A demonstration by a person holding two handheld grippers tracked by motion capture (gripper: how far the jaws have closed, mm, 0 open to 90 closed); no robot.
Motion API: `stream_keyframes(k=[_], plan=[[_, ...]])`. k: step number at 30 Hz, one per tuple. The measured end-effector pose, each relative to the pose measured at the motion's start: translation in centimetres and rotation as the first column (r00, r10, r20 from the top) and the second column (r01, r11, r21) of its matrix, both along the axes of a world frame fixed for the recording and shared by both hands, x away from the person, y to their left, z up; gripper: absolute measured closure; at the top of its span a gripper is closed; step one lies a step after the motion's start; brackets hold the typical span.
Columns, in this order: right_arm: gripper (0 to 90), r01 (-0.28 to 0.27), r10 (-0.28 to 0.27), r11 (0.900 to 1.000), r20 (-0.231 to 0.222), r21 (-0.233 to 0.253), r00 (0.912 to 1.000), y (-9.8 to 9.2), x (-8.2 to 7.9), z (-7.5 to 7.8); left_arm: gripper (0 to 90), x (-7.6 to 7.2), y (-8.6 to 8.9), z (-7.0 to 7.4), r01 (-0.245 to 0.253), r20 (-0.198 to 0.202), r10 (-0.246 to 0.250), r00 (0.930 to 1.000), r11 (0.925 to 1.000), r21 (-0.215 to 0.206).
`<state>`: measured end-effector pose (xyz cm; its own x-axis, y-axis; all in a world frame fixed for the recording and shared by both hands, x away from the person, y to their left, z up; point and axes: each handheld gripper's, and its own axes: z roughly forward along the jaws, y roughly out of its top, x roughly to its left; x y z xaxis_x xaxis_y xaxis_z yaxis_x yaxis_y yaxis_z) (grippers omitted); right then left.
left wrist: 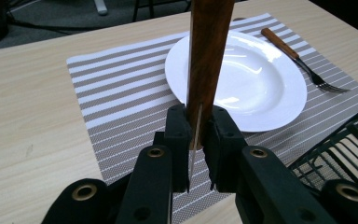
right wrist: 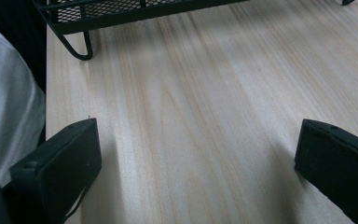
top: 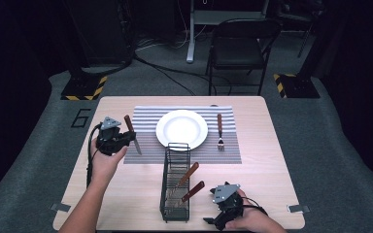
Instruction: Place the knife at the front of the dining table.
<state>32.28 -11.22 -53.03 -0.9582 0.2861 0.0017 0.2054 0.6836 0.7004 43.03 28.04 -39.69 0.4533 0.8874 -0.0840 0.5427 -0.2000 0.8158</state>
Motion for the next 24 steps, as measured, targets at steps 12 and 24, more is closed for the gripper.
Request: stream_keyframes(k=[12,24], plan=[[0.0,0.0,0.0,1.0,-0.001,0.0,1.0,0.0,0.0,0.0,79.8,0.8,0.2,-1.5,-0.024,-0.037,0.024,0.999,0.9996,0.013],[0.0,0.0,0.0,1.0,0.0,0.0,1.0,0.0,0.0,0.0,79.8,1.6,-0.5,-2.3,-0.027,-0.047,0.028,0.9985,0.9993,0.025]])
